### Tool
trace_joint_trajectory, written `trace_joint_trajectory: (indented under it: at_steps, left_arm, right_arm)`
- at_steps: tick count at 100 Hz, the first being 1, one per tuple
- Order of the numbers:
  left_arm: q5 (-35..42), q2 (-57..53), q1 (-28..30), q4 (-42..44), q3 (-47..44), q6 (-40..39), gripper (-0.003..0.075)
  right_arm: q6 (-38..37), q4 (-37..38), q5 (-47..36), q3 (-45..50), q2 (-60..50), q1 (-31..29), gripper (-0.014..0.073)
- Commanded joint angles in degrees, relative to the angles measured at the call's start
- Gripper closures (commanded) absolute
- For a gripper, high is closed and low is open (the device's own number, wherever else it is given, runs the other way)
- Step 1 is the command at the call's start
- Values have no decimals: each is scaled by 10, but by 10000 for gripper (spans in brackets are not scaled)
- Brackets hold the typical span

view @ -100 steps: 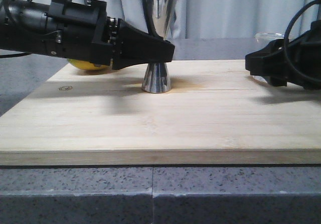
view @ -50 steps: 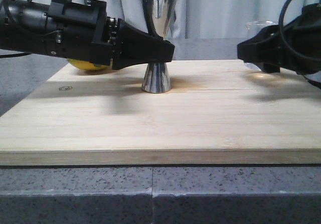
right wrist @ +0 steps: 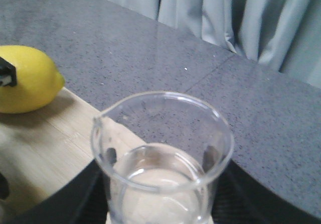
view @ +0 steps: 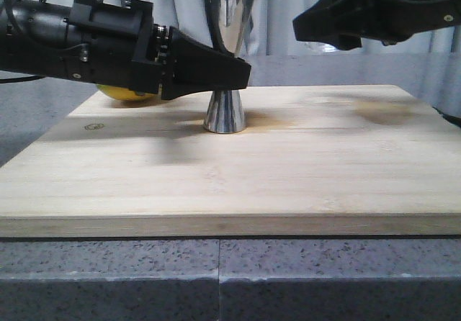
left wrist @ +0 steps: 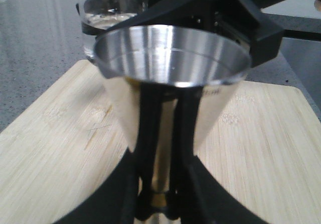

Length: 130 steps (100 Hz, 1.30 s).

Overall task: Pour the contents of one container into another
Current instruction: 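Lift the beaker with the right gripper over the jigger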

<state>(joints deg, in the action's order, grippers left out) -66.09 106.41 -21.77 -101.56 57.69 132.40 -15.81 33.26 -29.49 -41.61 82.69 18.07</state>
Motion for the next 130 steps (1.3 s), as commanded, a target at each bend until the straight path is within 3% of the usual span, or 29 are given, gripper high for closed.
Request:
trace_joint_trajectory:
  at_steps: [1, 33, 59, 103, 130]
  left_arm:
    - [-61, -22, -5, -45, 15, 1, 739]
    - [-61, -22, -5, -45, 15, 1, 739]
    - [-61, -22, -5, -45, 15, 1, 739]
    - [-61, -22, -5, -45, 15, 1, 739]
    - [-61, -22, -5, -45, 15, 1, 739]
  right_arm:
    - [-54, 60, -36, -37, -23, -1, 305]
    - [-156, 242, -14, -96, -23, 6, 305]
    - [-158, 332, 14, -135, -23, 29, 305]
    - [-155, 433, 13, -139, -23, 32, 305]
    - [-149, 451, 13, -152, -23, 32, 305]
